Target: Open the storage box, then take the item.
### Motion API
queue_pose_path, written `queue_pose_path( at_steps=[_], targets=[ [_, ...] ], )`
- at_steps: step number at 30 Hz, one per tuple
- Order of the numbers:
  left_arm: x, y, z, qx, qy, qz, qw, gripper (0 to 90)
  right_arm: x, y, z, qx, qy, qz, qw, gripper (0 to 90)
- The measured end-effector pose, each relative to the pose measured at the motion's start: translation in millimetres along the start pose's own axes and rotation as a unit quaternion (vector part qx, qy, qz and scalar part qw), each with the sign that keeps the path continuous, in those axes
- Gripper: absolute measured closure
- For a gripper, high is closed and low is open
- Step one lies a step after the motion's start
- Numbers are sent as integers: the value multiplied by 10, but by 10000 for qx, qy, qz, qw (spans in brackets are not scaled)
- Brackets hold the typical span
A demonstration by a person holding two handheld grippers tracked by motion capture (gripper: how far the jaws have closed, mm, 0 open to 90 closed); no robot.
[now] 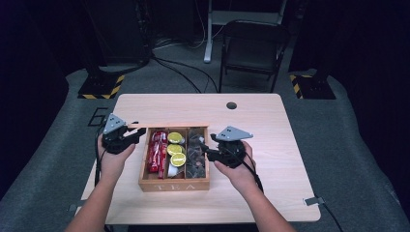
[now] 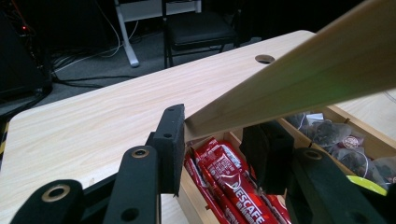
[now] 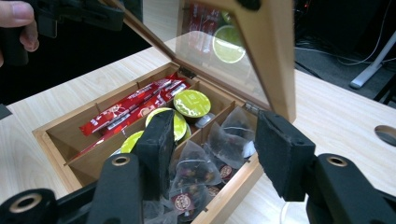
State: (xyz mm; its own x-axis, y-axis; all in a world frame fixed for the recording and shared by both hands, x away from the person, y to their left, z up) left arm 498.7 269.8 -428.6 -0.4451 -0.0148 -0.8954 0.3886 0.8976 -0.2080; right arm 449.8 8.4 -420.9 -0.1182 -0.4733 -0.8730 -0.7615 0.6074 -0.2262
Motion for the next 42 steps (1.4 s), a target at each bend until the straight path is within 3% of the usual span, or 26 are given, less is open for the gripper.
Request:
queue_pose_path(
  at_steps=[8, 11, 15, 18, 20, 21, 23, 26, 27, 42],
  targets=[
    [-2, 6, 1, 52, -36, -50, 10000, 596, 119, 85, 113, -58, 165, -46, 9998, 466],
    [-2, 8, 1, 71, -48, -55, 9999, 596, 235, 146, 222, -238, 325, -91, 9991, 478],
    [-5, 13, 4, 126, -75, -87, 9999, 595, 310, 181, 310, -213, 453, -181, 9986, 480],
    [-4, 19, 1, 155, -58, -81, 9998, 594, 330, 197, 351, -215, 493, -116, 9985, 481],
    [-7, 20, 4, 183, -66, -119, 9997, 592, 352, 197, 390, -170, 578, -166, 9980, 478],
    [-7, 22, 6, 202, -71, -142, 9997, 590, 369, 193, 433, -158, 632, -310, 9974, 476],
    [-6, 26, 5, 208, -59, -130, 9997, 590, 389, 205, 467, -143, 706, -303, 9969, 493],
    [-13, 26, 10, 217, -91, -169, 9996, 589, 395, 207, 496, -147, 703, -367, 9967, 502],
    [-14, 28, 9, 220, -77, -166, 9996, 589, 395, 226, 512, -141, 696, -265, 9971, 507],
    [-35, 36, 23, 256, -129, -154, 9995, 589, 444, 245, 712, -208, 493, -116, 9985, 529]
  ],
)
Point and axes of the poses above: each handheld gripper's, and its own axes: z roughly forward along the jaws, x roughly out of its underside, y roughly to its left, the point moved 9 cm from there along z, roughly forward along the jaws, and after that the axes turned 14 degrees about -z, right-handed, at the moved point
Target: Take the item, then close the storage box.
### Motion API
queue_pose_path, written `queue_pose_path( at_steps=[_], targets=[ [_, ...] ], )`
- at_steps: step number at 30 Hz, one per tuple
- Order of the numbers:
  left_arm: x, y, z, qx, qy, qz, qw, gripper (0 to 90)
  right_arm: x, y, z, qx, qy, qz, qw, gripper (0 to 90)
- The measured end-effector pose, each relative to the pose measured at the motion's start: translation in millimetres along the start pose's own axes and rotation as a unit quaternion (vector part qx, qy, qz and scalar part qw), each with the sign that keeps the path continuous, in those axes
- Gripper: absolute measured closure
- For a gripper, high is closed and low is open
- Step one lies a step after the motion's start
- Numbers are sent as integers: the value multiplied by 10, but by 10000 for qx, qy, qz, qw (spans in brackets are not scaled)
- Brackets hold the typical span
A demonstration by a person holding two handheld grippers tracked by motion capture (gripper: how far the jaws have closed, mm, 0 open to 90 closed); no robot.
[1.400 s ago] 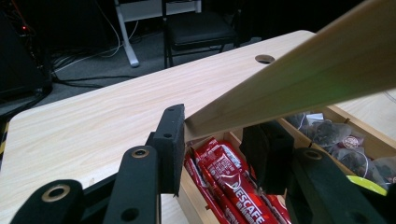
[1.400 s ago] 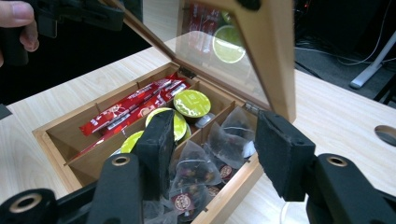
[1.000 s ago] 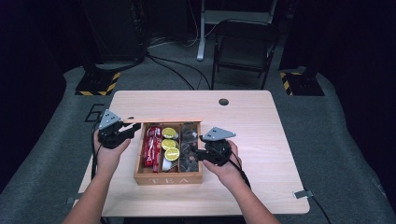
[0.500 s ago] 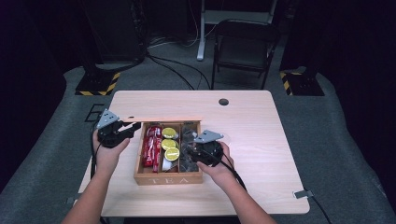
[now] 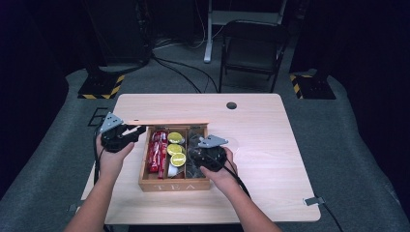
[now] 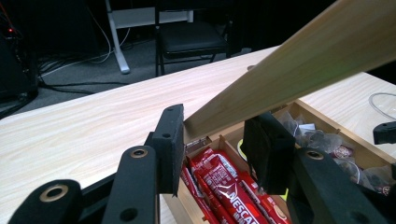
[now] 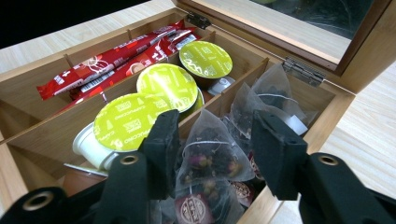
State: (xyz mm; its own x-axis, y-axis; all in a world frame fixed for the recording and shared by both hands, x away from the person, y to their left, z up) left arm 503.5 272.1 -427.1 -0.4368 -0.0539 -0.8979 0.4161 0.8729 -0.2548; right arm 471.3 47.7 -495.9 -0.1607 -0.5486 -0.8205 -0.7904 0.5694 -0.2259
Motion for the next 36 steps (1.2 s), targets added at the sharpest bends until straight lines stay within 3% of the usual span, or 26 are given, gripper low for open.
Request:
queue_pose_path(
  at_steps=[4, 8, 11, 20, 28, 33, 36],
  targets=[
    [2, 0, -2, 30, 30, -3, 10000, 588, 14, -22, 30, -12, 67, -102, 9999, 540],
    [-1, -1, 1, 13, 5, -66, 10000, 588, 26, -34, 59, 28, 140, 73, 9999, 516],
    [-4, 4, 3, 23, 14, -109, 9999, 586, 42, -53, 86, -4, 218, -3, 9998, 506],
    [-20, 9, 15, 40, -15, -197, 9998, 587, 65, -57, 137, -62, 312, 223, 9992, 481],
    [-21, 8, 15, 41, -11, -192, 9998, 587, 70, -81, 168, -67, 405, 134, 9991, 496],
    [-15, 7, 11, 36, 13, -160, 9999, 587, 68, -70, 207, -194, 490, 11, 9986, 515],
    [-16, 8, 12, 35, 9, -162, 9999, 587, 82, -46, 228, -196, 547, 67, 9983, 518]
  ],
)
Point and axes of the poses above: each handheld gripper's, and its own axes: z roughly forward along the jaws, x roughly out of its underside, y roughly to its left, the point moved 9 cm from there along z, roughly forward along the jaws, and after that the axes turned 14 degrees about -z, right-handed, at the moved point
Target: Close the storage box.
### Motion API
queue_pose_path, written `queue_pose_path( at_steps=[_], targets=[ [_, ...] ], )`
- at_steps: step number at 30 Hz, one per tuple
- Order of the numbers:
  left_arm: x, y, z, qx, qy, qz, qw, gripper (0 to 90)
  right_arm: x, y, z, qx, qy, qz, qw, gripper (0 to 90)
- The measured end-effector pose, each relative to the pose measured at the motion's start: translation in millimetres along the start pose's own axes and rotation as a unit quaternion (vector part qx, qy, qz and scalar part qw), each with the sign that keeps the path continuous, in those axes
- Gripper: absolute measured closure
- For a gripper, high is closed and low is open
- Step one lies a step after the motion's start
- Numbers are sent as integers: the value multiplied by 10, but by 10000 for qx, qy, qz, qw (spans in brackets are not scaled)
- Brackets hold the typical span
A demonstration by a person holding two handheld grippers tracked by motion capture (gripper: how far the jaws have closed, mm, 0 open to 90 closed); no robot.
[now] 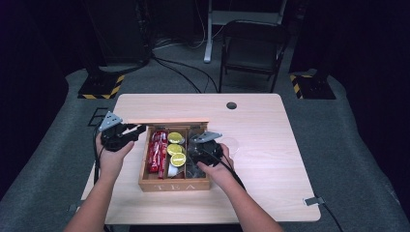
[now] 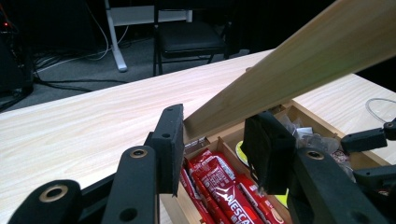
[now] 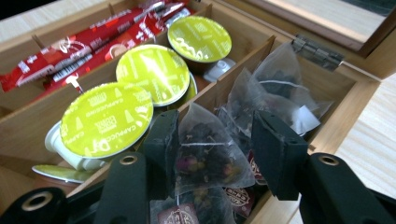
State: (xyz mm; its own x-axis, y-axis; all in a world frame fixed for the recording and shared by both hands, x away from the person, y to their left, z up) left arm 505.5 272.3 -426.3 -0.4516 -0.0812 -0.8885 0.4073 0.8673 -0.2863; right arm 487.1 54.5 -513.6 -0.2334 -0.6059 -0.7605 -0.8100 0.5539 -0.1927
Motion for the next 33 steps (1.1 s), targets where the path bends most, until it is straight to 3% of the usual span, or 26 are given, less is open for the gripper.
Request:
queue_pose_path(
  at_steps=[4, 5, 14, 17, 24, 25, 27, 32, 33],
  targets=[
    [0, 0, 0, -1, -1, -2, 10000, 587, 27, 24, 46, -36, 92, -44, 9999, 528],
    [1, 0, -1, -1, 5, 6, 10000, 587, 37, 33, 66, -107, 126, -160, 9997, 547],
    [0, 1, 1, 7, -6, -7, 10000, 586, 100, 83, 144, -175, 349, -129, 9992, 558],
    [0, 1, 1, 8, -6, -7, 10000, 587, 106, 65, 163, -174, 353, -257, 9989, 568],
    [2, 2, -1, 5, -3, 7, 10000, 587, 129, 72, 201, -158, 429, -226, 9987, 612],
    [3, 2, -2, 1, -4, 7, 10000, 587, 139, 95, 208, -180, 466, -102, 9987, 626],
    [3, 2, -1, 11, 0, 21, 10000, 586, 143, 75, 216, -180, 468, -204, 9985, 640],
    [3, 2, -2, 2, -3, 14, 10000, 586, 146, 85, 238, -207, 429, -114, 9988, 663],
    [3, 2, -2, 5, -2, 15, 10000, 587, 144, 78, 236, -197, 441, -192, 9986, 678]
  ],
)
Point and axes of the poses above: each handheld gripper's, and its own axes: z roughly forward along the jaws, x roughly out of its underside, y roughly to its left, the point moved 9 cm from there along z, roughly forward along the jaws, and after that the axes turned 14 degrees about -z, right-handed, at the moved point
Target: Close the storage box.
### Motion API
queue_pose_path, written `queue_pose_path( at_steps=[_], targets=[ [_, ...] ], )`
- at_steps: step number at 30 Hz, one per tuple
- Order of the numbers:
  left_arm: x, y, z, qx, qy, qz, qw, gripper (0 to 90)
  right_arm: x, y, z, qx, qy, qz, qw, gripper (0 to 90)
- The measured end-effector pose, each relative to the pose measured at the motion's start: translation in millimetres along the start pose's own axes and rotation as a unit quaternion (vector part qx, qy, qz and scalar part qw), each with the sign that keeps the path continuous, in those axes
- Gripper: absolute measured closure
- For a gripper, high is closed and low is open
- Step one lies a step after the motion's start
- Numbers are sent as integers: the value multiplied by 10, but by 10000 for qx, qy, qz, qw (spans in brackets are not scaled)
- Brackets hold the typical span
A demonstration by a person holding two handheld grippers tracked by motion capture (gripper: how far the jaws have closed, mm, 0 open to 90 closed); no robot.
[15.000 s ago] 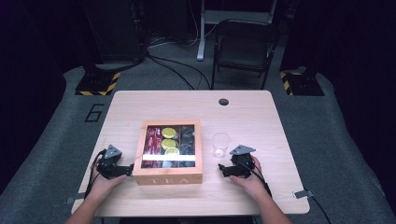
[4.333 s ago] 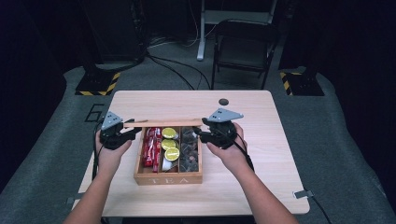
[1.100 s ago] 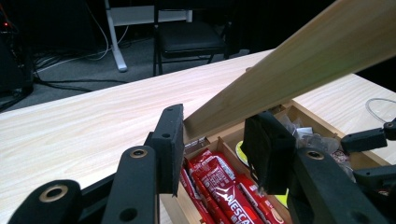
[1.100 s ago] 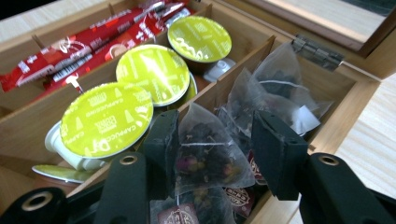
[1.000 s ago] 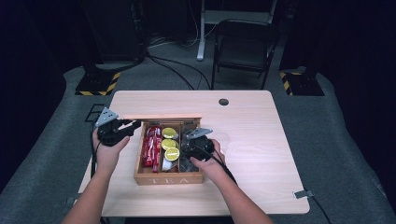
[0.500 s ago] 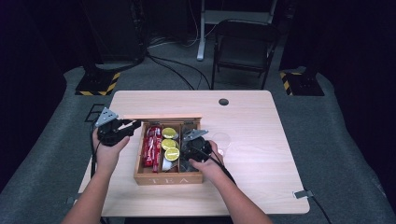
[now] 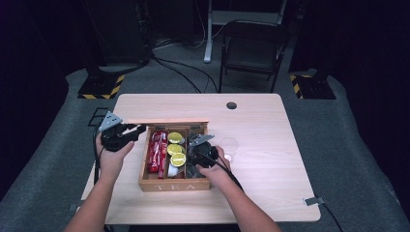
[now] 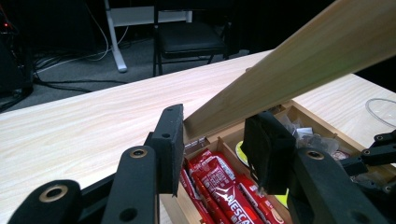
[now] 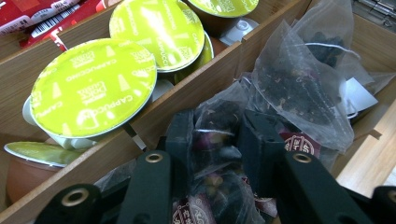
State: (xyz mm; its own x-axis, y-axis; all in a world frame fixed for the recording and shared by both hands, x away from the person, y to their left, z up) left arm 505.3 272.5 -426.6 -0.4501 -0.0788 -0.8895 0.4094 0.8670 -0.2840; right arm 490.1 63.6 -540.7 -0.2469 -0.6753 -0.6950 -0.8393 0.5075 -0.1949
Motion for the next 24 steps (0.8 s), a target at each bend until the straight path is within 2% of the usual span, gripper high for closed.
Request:
queue_pose_path(
  at_steps=[3, 7, 8, 15, 24],
  targets=[
    [1, -1, -1, 0, 5, 2, 10000, 587, -2, 1, -9, 31, 20, -40, 10000, 692],
    [1, 1, -1, -2, 4, 12, 10000, 586, -9, 8, -32, 15, -4, 55, 10000, 703],
    [0, 1, 0, 0, 2, 12, 10000, 586, -5, -13, -49, 11, 1, -45, 10000, 707],
    [0, 1, 0, -3, 0, 13, 10000, 586, -100, 5, -213, 4, -314, 110, 9994, 711],
    [10, -3, -5, -11, 12, 16, 10000, 586, -175, 5, -342, 23, -548, 85, 9985, 711]
  ],
)
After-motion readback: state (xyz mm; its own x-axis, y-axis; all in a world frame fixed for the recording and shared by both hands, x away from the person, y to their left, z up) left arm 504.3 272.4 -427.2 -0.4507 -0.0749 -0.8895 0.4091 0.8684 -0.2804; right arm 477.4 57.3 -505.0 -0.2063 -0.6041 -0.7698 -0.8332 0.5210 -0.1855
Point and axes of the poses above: each handheld gripper's, and its own axes: z roughly forward along the jaws, x roughly out of its underside, y roughly to its left, the point moved 9 cm from there along z, roughly forward along the jaws, and after that the axes turned 14 degrees about -z, right-handed, at the moved point
